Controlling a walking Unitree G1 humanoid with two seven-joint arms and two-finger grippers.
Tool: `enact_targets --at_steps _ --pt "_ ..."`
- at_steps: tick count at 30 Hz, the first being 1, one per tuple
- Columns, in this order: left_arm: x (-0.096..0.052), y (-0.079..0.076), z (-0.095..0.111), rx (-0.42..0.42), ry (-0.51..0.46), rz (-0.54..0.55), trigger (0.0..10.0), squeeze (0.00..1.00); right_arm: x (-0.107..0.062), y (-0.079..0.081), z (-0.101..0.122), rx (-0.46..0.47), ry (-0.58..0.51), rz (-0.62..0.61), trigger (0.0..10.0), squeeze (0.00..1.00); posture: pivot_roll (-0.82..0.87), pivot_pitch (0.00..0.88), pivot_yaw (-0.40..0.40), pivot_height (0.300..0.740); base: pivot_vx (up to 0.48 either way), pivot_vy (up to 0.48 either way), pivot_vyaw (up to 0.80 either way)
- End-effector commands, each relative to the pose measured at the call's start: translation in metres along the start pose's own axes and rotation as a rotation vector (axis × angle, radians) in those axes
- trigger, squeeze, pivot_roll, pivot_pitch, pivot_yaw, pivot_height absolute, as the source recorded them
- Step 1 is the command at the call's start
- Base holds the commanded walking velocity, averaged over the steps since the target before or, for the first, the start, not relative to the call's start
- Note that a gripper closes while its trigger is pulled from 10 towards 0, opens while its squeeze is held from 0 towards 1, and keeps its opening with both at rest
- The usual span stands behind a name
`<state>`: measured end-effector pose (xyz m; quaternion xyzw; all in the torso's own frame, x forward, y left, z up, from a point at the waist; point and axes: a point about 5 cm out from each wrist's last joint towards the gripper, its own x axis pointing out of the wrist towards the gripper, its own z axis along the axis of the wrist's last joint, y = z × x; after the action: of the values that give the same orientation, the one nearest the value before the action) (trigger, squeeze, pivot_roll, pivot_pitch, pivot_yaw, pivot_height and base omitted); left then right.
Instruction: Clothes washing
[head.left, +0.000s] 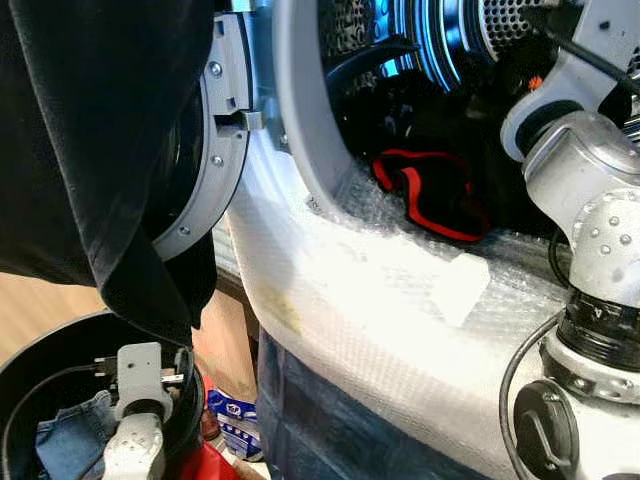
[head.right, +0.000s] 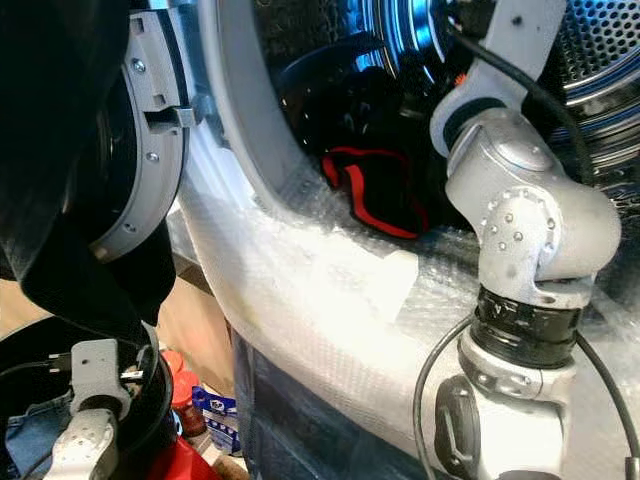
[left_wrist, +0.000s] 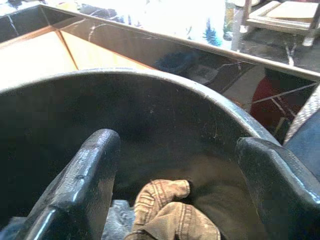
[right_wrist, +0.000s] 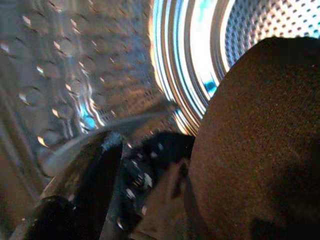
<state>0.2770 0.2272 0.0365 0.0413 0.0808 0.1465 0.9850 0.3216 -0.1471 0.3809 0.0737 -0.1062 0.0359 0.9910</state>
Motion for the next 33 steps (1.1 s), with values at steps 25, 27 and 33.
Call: enact_targets --at_steps 25,27,33 --pt "-0.004 0.032 -0.003 -0.203 -0.04 0.409 10.0 0.0 -0.088 -0.004 -0.064 -0.049 0.342 0.558 10.0 0.0 -0.19 0.0 -0.134 0.74 0.0 0.0 0.0" --pt "-0.005 0.038 -0.001 -0.212 -0.06 0.456 10.0 0.0 -0.092 -0.008 -0.066 -0.043 0.354 0.578 10.0 0.0 -0.19 0.0 -0.134 0.74 0.0 0.0 0.0" --pt "-0.001 0.058 0.015 -0.232 -0.121 0.527 10.0 0.0 -0.112 -0.008 -0.069 -0.13 0.399 0.689 10.0 0.0 -0.2 0.0 -0.113 0.74 0.0 0.0 0.0"
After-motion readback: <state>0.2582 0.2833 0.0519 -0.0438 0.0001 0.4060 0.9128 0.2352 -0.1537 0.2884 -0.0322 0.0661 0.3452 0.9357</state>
